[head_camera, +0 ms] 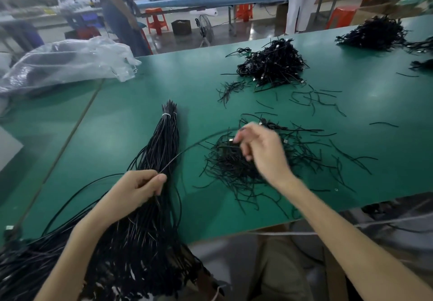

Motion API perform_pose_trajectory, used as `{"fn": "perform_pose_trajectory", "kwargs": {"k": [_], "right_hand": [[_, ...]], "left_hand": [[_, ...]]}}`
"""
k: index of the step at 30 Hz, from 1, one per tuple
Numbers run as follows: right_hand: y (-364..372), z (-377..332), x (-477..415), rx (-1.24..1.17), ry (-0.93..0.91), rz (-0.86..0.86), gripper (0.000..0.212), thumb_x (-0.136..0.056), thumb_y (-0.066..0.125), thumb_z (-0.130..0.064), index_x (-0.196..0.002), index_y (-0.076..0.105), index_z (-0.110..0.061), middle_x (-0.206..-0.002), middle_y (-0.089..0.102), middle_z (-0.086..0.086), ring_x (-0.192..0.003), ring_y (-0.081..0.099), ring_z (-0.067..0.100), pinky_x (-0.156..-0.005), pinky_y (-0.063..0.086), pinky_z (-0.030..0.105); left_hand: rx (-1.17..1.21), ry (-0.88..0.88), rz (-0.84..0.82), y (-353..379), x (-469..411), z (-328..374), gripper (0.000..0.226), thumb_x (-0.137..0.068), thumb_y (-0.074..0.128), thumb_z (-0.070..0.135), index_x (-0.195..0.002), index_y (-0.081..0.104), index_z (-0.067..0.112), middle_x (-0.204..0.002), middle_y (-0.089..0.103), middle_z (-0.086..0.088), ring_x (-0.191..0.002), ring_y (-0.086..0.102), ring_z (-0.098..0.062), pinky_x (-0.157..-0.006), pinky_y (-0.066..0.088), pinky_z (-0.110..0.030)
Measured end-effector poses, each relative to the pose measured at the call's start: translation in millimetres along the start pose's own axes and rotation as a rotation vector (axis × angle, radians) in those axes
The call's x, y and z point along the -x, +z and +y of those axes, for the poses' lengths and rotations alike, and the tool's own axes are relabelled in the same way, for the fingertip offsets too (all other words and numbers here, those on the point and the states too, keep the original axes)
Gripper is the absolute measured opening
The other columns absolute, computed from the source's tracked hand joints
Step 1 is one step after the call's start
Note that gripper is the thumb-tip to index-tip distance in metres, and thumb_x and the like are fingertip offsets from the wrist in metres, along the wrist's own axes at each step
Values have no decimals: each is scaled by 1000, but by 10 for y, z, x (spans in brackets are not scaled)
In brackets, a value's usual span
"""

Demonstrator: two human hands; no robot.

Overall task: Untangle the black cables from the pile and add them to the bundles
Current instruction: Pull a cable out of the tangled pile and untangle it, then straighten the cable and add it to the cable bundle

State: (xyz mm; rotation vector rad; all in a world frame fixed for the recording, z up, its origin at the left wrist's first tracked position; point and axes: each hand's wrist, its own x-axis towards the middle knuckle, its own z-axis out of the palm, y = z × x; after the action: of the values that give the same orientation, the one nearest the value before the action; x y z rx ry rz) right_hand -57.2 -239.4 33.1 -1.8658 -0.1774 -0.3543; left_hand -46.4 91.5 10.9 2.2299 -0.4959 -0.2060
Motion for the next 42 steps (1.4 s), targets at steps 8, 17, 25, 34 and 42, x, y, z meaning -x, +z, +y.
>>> {"fn": "perform_pose_trajectory", "kwargs": {"k": [8,17,25,34,42], "right_hand": [[-222,263,35,-128,149,93,30,-109,48,-14,-89,68,-6,-64,59,5,-57,52,18,-56,45,24],[-252,559,377,-15,194,-73,29,-107,51,-12,-85,70,-10,-68,65,9,-62,59,13,-63,48,20],[-389,717,583,400,143,-309,25,-106,50,-6,-94,70,-17,-79,65,-1,-80,61,16,-81,51,36],[-281,734,713,528,68,-374,26,-106,48,-5,-111,71,-15,-91,65,-7,-91,59,7,-90,49,29],[-194,688,754,876,31,-457,42,-102,51,-54,-138,57,-33,-134,52,-17,-135,31,13,-111,17,38]], "left_hand": [[543,-76,375,-75,-92,-281,43,-88,75,56,-93,73,14,-66,50,-4,-61,43,-18,-55,40,-18],[1925,-66,331,169,-220,-32,22,-92,78,14,-113,75,12,-112,69,5,-96,64,-6,-80,52,-17],[2584,120,362,76,-86,260,33,-91,70,-13,-122,60,-9,-97,70,-13,-86,71,-23,-80,61,-33],[1929,-527,728,199,-234,115,32,-106,46,45,-92,50,16,-77,60,10,-56,52,-9,-64,33,-21],[1636,-563,495,319,-141,112,36,-107,38,28,-72,42,21,-50,25,10,-40,6,-10,-40,9,-24]]}}
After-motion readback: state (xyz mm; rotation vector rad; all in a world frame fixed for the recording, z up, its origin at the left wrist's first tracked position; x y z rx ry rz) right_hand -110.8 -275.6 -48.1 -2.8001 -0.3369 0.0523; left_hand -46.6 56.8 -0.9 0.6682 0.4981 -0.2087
